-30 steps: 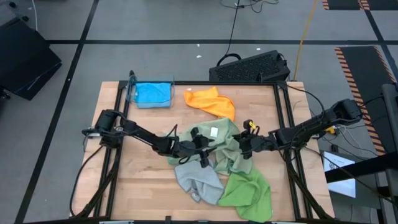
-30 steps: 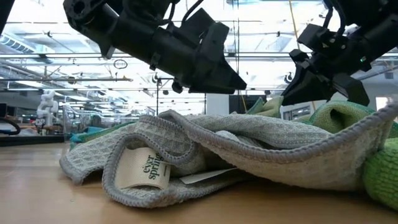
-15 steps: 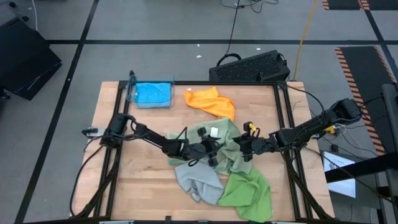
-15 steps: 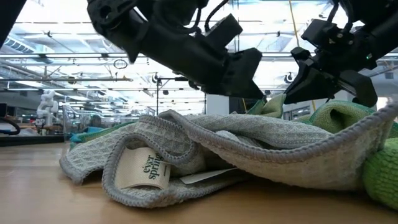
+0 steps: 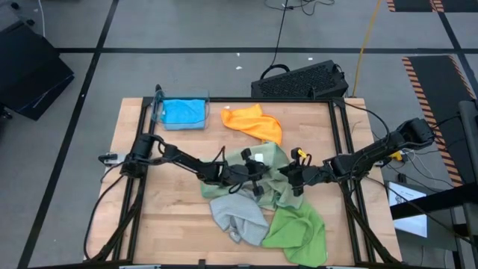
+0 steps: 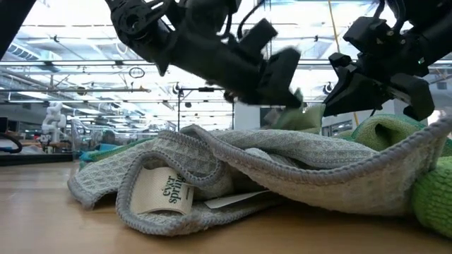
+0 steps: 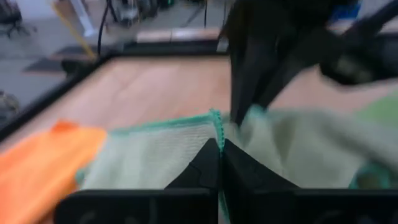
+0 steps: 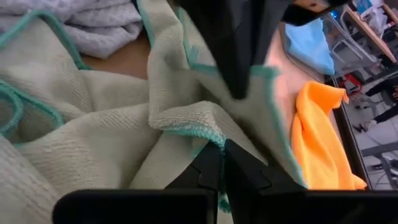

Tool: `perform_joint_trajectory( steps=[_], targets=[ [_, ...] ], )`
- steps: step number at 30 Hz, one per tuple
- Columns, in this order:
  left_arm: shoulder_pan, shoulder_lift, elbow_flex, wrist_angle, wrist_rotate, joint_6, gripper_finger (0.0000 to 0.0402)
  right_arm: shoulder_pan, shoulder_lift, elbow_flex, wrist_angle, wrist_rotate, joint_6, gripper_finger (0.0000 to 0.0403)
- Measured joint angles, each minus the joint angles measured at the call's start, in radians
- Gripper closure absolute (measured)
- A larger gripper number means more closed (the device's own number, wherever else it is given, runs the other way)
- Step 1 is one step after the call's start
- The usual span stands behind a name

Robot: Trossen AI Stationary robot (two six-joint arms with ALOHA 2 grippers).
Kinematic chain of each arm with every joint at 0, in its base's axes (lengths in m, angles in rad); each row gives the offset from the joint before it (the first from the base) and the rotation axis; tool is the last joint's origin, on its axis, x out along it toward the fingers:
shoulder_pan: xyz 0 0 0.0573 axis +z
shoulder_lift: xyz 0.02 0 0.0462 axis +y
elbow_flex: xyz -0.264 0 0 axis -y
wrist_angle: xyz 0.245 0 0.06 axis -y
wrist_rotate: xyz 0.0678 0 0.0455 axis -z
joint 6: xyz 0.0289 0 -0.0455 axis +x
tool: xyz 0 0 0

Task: Fold microfiber towels
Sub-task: Fold the left light green microfiber cloth

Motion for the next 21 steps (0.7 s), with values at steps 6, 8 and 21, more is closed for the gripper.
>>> perform_joint_trajectory(
  steps=[6, 8, 21],
  targets=[
    [0.023, -0.001, 0.069, -0.077, 0.046, -0.037, 0.0395, 0.0, 0.0, 0.0, 0.027, 0.008, 0.005, 0.0393],
    [0.038, -0.001, 0.074, -0.14, 0.065, -0.094, 0.0396, 0.0, 0.0, 0.0, 0.04, 0.03, -0.007, 0.0392],
    [0.056, 0.0, 0.074, -0.103, 0.116, -0.184, 0.0393, 0.065, 0.0, 0.0, 0.091, 0.223, -0.228, 0.03]
  ],
)
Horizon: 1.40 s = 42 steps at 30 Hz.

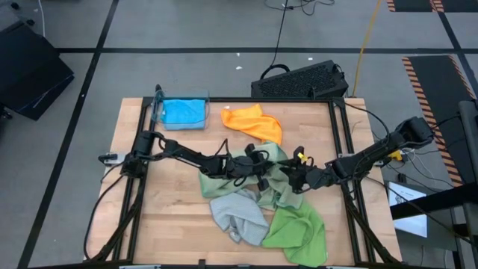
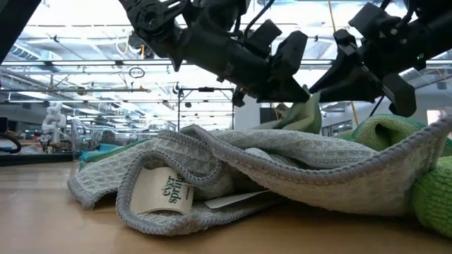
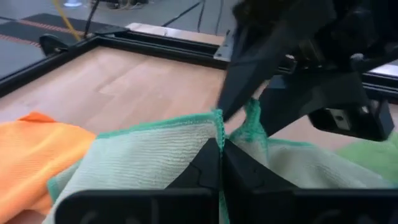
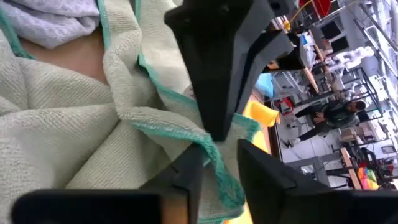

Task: Fold microfiber towels
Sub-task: Fold the left light green microfiber cloth

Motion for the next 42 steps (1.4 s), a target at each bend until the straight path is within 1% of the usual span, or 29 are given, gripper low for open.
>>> perform_joint_trajectory(
  steps=[4, 6, 9, 13, 16, 18, 22, 27, 31, 33, 36, 42],
  targets=[
    [0.0, 0.0, 0.0, -0.002, 0.009, 0.0, 0.0393, 0.0, 0.0, -0.001, -0.006, -0.002, 0.012, 0.026],
    [0.0, 0.0, 0.0, -0.002, 0.037, -0.002, 0.0397, 0.0, 0.0, -0.002, -0.006, -0.002, -0.001, 0.0246],
    [0.0, 0.0, 0.0, -0.002, 0.051, -0.009, 0.0392, 0.0, 0.0, -0.002, 0.015, -0.002, -0.037, 0.0233],
    [0.001, 0.0, 0.0, 0.0, 0.075, -0.022, 0.0391, 0.0, 0.0, -0.002, 0.044, -0.008, -0.079, 0.023],
    [0.001, 0.0, 0.0, 0.002, 0.075, -0.02, 0.0397, -0.008, 0.0, -0.002, 0.046, -0.069, -0.094, 0.0236],
    [0.001, 0.0, 0.0, 0.002, 0.076, -0.018, 0.0393, -0.02, 0.0, -0.002, 0.046, -0.113, -0.088, 0.0244],
    [-0.002, 0.0, 0.0, 0.008, 0.08, 0.013, 0.0386, -0.044, 0.0, -0.002, 0.049, -0.137, -0.057, 0.0264],
    [-0.001, 0.0, 0.0, 0.02, 0.107, 0.024, 0.0397, -0.055, 0.0, -0.003, 0.051, -0.155, -0.055, 0.0304],
    [-0.002, 0.0, 0.0, 0.016, 0.108, 0.023, 0.0375, -0.054, 0.0, -0.003, 0.049, -0.164, -0.04, 0.0337],
    [-0.002, 0.0, 0.0, 0.01, 0.108, 0.023, 0.0362, -0.054, 0.0, -0.003, 0.043, -0.164, -0.019, 0.0346],
    [-0.002, 0.0, 0.0, 0.006, 0.113, 0.023, 0.0348, -0.054, 0.0, -0.003, 0.039, -0.165, 0.0, 0.0348],
    [0.002, -0.016, 0.0, -0.038, 0.161, 0.047, 0.0318, -0.054, 0.001, -0.003, 0.039, -0.18, 0.014, 0.0341]
  ],
)
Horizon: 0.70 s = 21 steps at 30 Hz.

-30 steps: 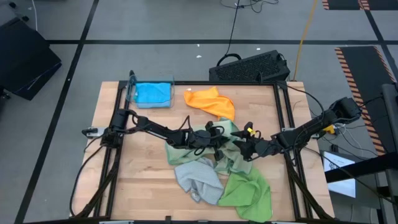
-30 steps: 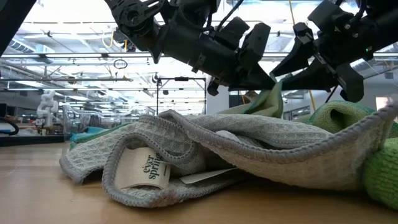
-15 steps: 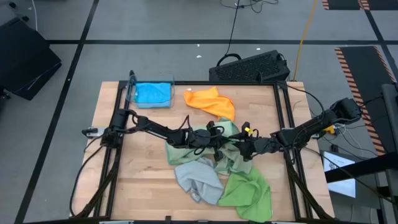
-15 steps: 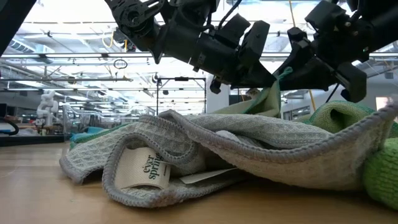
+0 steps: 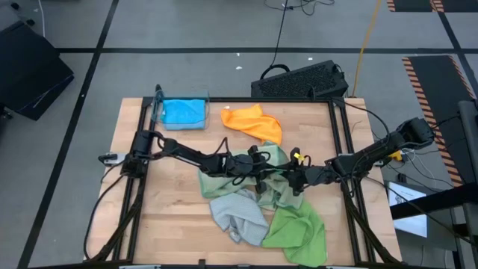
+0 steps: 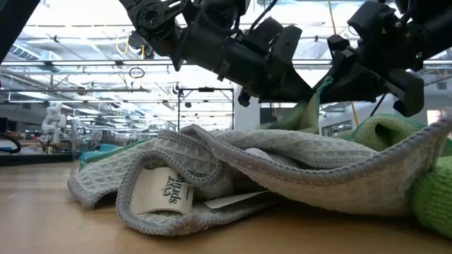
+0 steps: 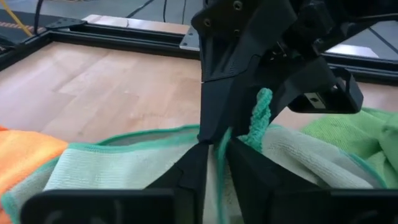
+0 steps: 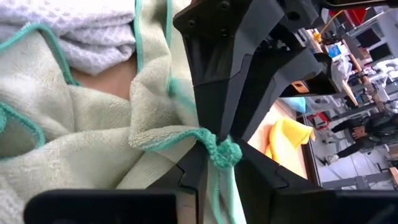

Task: Fold microfiber towels
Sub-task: Fold the left light green microfiber cloth

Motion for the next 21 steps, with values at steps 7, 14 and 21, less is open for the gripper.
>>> perform_joint_trajectory(
  steps=[7, 14, 21],
  targets=[
    [-0.012, -0.056, 0.002, -0.088, 0.029, 0.03, 0.0255, -0.001, -0.001, 0.002, 0.009, -0.028, -0.003, 0.0368],
    [-0.047, -0.101, 0.003, -0.195, -0.059, 0.024, 0.0218, -0.002, 0.0, 0.001, -0.015, -0.029, 0.001, 0.0399],
    [-0.087, -0.067, 0.0, -0.316, -0.22, -0.094, 0.0217, -0.002, 0.0, 0.001, -0.01, -0.031, 0.002, 0.0379]
  ],
)
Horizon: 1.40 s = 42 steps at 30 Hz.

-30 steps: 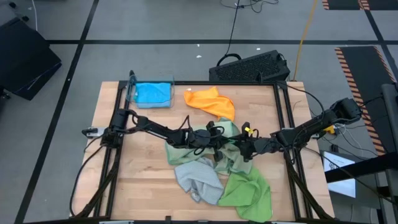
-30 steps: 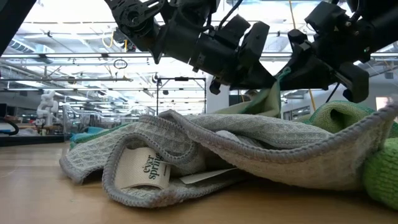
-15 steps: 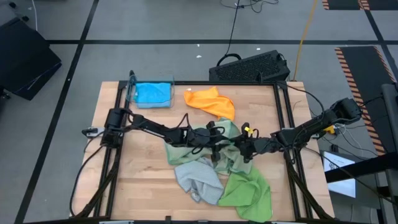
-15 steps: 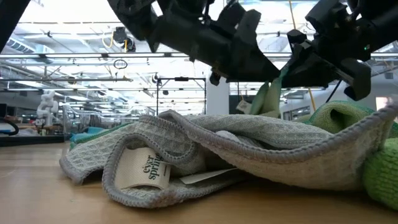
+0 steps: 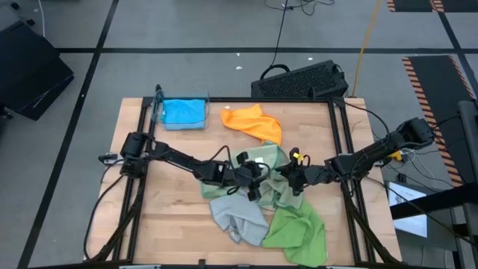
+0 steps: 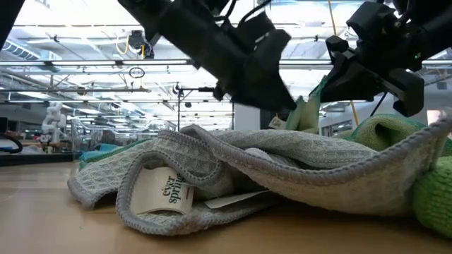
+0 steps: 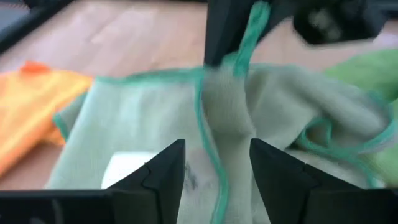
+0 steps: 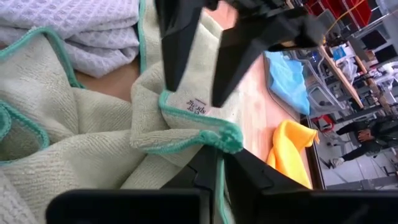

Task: Fold microfiber towels
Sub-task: Fold the left light green microfiber cloth

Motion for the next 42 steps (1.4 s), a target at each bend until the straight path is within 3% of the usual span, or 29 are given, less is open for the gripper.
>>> perform_joint_trajectory(
  steps=[5, 10, 14, 19, 26, 30, 38, 42],
  targets=[
    [-0.008, 0.046, 0.0, 0.073, -0.041, -0.003, 0.0217, 0.0, 0.0, 0.0, 0.001, -0.003, 0.0, 0.0382],
    [0.002, 0.079, 0.0, 0.102, -0.159, 0.016, 0.0225, 0.0, 0.0, 0.0, -0.006, -0.005, 0.013, 0.0374],
    [-0.002, 0.079, 0.0, 0.127, -0.182, 0.082, 0.0281, 0.0, 0.0, 0.0, -0.02, -0.005, 0.032, 0.0353],
    [-0.009, 0.079, 0.0, 0.2, -0.078, 0.147, 0.0388, 0.0, 0.0, 0.0, -0.016, -0.002, 0.045, 0.0319],
    [-0.013, 0.078, 0.0, 0.211, -0.07, 0.171, 0.0397, 0.0, 0.0, 0.0, -0.014, -0.001, 0.053, 0.0277],
    [-0.013, 0.078, 0.0, 0.205, -0.099, 0.141, 0.0377, 0.0, 0.0, 0.0, -0.018, 0.0, 0.053, 0.0269],
    [-0.006, 0.107, 0.001, 0.138, -0.127, 0.031, 0.025, 0.0, 0.0, 0.0, -0.018, -0.001, 0.076, 0.0272],
    [-0.003, 0.146, 0.0, 0.213, -0.108, 0.062, 0.0234, 0.0, 0.0, 0.0, -0.029, -0.005, 0.079, 0.0272]
  ],
)
